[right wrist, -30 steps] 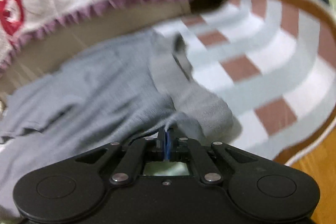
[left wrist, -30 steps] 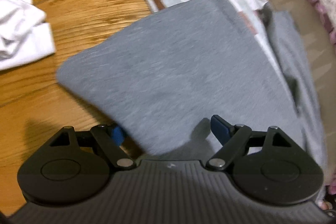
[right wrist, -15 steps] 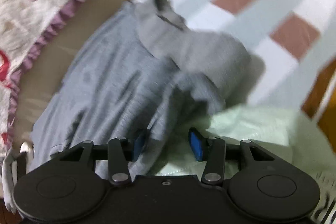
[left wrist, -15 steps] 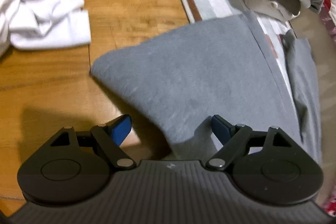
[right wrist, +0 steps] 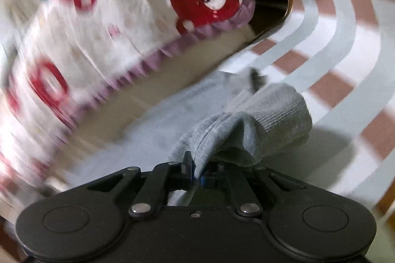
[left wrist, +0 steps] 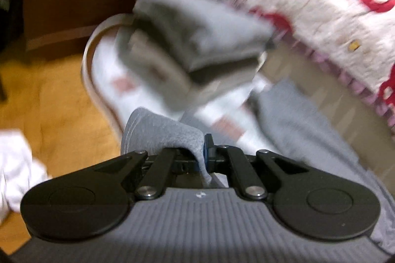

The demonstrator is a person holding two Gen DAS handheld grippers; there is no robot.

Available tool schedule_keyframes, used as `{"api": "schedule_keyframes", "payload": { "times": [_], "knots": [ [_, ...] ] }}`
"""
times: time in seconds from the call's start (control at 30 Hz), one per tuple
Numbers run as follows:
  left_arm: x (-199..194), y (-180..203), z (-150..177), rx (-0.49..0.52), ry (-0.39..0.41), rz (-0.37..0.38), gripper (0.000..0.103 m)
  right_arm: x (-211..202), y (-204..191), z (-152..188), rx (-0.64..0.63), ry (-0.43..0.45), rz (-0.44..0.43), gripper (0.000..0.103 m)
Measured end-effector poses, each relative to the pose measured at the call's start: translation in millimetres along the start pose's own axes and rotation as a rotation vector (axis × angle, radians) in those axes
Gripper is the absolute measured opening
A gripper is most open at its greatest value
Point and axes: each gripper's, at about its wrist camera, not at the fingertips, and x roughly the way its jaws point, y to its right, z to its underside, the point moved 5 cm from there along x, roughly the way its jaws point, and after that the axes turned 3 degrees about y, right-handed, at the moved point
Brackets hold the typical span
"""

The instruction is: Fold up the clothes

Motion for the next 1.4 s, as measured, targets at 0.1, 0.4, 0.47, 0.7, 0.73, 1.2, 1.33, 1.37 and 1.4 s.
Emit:
{"api": "schedule_keyframes", "payload": {
  "times": [0.1,0.4,0.47,0.7,0.73,1.2,1.33,1.37,1.4],
  "knots": [
    [-17.9,25.4,-23.2,0.034,0.083,0.032,0.003,-13.4,6.7,-7.7,0.116,0.029,-0.109,0.008],
    [-51.3,100.0,-67.1,0.193,0.213,0.107,0.004,-8.0,35.8,-15.9,0.158,0.056,-0.085,0.008],
    [-47.9,118.6,-78.5,0.223,0.232,0.110,0.004,-1.3,40.5,-19.9,0.178,0.045,-0.085,0.008],
    [-15.4,181.2,-119.9,0.316,0.331,0.080,0.004,20.6,44.2,-55.0,0.375,0.074,-0.230,0.008],
    [-4.1,192.2,-124.4,0.335,0.328,0.072,0.004,25.2,42.2,-61.8,0.384,0.077,-0.239,0.008],
    [157.7,311.1,-102.7,0.497,0.264,-0.071,0.004,97.2,11.1,-109.3,0.128,0.057,0.037,0.008],
    [195.4,318.2,-82.8,0.470,0.250,-0.075,0.004,108.0,9.1,-110.0,0.036,0.061,0.122,0.008],
    [208.1,323.4,-80.8,0.467,0.239,-0.073,0.004,110.6,8.3,-110.4,0.024,0.057,0.134,0.008],
    [220.9,328.7,-78.7,0.465,0.227,-0.071,0.004,114.8,7.5,-112.1,0.019,0.050,0.139,0.008]
  ]
}}
